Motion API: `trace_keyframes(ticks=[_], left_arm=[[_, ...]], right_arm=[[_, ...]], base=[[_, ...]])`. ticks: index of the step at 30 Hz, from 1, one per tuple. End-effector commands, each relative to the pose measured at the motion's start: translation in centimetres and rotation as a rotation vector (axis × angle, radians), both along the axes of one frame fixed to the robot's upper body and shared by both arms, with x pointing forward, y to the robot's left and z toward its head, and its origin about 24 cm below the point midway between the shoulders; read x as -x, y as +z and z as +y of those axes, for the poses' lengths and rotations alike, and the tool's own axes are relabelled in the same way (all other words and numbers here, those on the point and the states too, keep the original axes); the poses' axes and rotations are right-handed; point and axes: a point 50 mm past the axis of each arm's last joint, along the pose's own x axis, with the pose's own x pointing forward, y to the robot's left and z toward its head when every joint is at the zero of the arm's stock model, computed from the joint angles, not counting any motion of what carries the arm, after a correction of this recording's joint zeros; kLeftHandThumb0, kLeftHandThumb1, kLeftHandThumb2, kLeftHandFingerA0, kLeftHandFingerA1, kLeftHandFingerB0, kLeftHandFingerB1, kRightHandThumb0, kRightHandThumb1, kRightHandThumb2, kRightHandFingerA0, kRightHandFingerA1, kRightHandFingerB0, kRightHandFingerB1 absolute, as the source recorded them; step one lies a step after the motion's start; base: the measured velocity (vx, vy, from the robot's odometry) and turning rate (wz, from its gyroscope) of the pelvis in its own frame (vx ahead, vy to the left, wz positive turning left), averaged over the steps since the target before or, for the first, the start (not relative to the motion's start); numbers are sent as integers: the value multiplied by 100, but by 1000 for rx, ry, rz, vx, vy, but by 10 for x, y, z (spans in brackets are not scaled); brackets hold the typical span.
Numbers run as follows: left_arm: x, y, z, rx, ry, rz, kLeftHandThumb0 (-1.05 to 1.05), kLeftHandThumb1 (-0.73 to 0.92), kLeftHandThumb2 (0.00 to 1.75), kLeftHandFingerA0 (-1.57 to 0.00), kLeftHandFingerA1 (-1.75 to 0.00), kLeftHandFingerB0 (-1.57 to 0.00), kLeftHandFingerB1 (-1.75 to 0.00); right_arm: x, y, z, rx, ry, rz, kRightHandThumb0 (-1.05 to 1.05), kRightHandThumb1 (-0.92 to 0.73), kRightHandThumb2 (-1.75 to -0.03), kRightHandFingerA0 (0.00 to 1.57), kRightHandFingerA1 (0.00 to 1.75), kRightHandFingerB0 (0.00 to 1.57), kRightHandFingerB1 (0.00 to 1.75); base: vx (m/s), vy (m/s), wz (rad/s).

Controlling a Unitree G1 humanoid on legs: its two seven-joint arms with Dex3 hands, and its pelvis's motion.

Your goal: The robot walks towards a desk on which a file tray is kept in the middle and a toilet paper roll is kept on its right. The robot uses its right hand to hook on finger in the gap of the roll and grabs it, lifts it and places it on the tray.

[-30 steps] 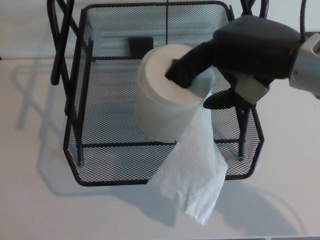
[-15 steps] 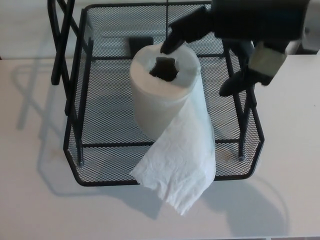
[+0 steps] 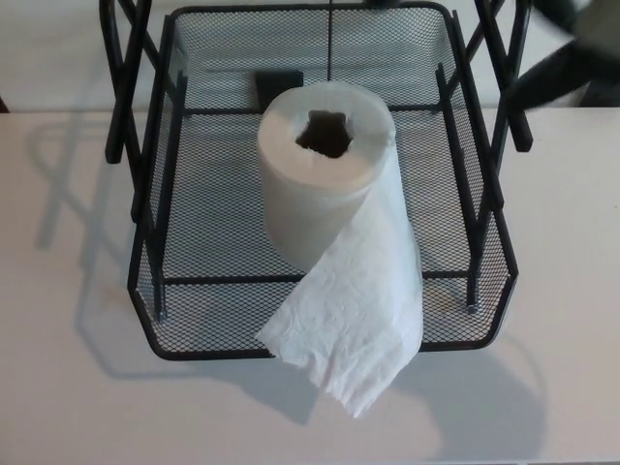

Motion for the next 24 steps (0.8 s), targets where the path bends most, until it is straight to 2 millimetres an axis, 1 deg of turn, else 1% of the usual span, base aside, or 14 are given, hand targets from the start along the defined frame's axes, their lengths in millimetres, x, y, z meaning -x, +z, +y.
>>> trace_keyframes(ticks=[1,2,3,4,8,9,12,13,14,16,20,22,23,24], left_arm=[[3,4,6,-39,-13,7,-78,57,128,-44,-91,-34,-83],[3,4,6,-34,3,-2,-80,56,127,-47,-94,-37,-85],[4,5,7,-41,-6,8,-81,56,128,-51,-95,-39,-86],[4,5,7,-34,3,-4,-78,57,128,-43,-91,-33,-82],[3,6,8,-27,12,-9,-78,57,129,-44,-92,-35,-83],[4,6,8,-30,5,-7,-79,59,127,-39,-89,-29,-81],[4,7,8,-37,-9,4,-78,58,128,-44,-91,-34,-82],[4,7,9,-32,-2,1,-76,58,128,-45,-91,-35,-82],[5,7,9,-37,-4,7,-78,57,128,-47,-92,-36,-83],[5,6,8,-46,-17,15,-78,57,129,-42,-91,-32,-83],[5,6,7,-34,-25,9,-78,58,130,-41,-90,-33,-82],[5,6,7,-29,-21,3,-79,57,129,-54,-95,-40,-85],[7,4,6,-33,-35,16,-80,58,128,-53,-95,-40,-85],[7,4,6,-35,-40,27,-81,58,128,-46,-94,-36,-84]], right_arm=[[43,38,-108,-488,-222,-4,-44,-51,-58,81,144,31,34],[50,40,-127,-535,-252,-42,-51,-46,-75,91,120,27,43],[55,38,-142,-608,-266,-36,-34,-54,-56,86,129,31,31],[65,36,-165,-692,-340,-60,-44,-46,-73,91,120,28,43],[78,27,-203,-789,-440,-119,-49,-55,-57,95,118,30,31],[89,12,-236,-924,-514,-152,-43,-52,-56,93,110,28,30],[114,-36,-285,-1096,-794,-217,-45,-57,-59,80,97,14,27],[118,-45,-292,-1096,-838,-233,-30,-50,-80,77,101,0,25],[122,-58,-301,-1114,-849,-256,-42,-59,-58,83,86,13,26],[136,-119,-327,-1207,-1139,-393,-60,-49,-56,100,79,30,30],[149,-163,-334,-1340,-1260,-402,-72,-49,-56,103,80,27,30],[159,-214,-334,-1508,-1455,-445,-69,-50,-57,109,105,28,30],[164,-239,-334,-1579,-1553,-440,-68,-43,-82,105,105,20,43],[167,-255,-331,-1643,-1593,-476,-68,-44,-82,113,123,19,42]], base=[[0,0,0],[0,0,0],[0,0,0],[0,0,0],[0,0,0],[0,0,0],[0,0,0],[0,0,0],[0,0,0],[0,0,0],[0,0,0],[0,0,0],[0,0,0],[0,0,0]])
